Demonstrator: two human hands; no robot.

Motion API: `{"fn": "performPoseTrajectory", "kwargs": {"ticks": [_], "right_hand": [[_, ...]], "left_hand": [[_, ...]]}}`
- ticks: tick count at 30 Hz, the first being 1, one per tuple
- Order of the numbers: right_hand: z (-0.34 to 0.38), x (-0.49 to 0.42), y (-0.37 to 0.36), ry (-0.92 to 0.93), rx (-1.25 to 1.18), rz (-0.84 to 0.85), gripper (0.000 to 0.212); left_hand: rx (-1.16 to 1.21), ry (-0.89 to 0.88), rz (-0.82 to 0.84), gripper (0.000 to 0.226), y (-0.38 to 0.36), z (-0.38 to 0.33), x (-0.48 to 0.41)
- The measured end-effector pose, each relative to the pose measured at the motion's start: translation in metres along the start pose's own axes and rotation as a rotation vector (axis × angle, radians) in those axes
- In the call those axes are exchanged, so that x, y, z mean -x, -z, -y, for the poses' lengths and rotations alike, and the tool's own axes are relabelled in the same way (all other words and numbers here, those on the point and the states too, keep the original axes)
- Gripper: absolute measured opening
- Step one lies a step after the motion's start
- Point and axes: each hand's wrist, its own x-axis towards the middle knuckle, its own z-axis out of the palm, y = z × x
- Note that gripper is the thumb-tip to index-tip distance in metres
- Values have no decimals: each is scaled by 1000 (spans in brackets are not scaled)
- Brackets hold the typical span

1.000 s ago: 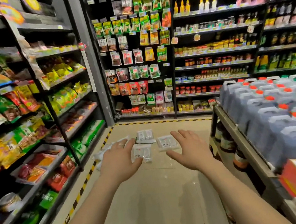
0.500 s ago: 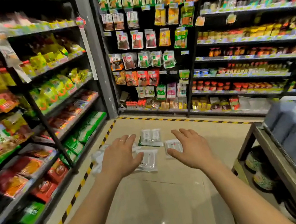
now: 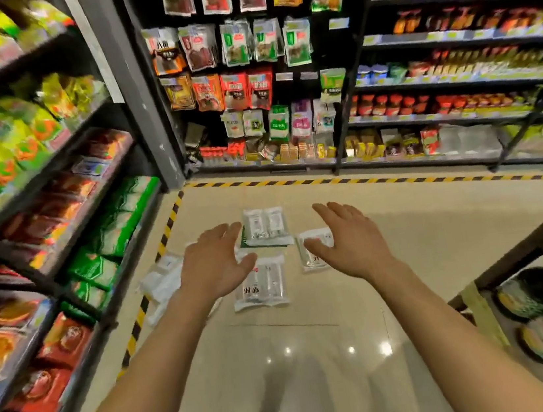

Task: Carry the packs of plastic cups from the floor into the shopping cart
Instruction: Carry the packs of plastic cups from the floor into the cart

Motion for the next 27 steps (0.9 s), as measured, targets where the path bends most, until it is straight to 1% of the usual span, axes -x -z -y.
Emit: {"fn": "performPoseTrajectory", "kwargs": {"ticks": [6, 12, 16, 20, 24, 27], "right_hand": [[-18, -101, -51, -54, -55, 90, 74], [-57, -217, -128, -34, -143, 186, 77], [-87, -289, -198, -50, -173, 286, 77], [-115, -341, -273, -91, -232, 391, 82], [-139, -374, -360, -121, -237, 421, 79], [-151, -390, -436, -151, -249, 425, 80]], "left_hand": [[65, -13, 89, 87, -33, 27, -114], [126, 78, 158, 98, -98, 54, -226], [156, 150, 204, 103, -158, 75, -292], [189, 224, 287, 99, -231, 99, -341], [190, 247, 375, 85, -309, 128, -379], [204, 240, 419, 83, -381, 158, -407]]}}
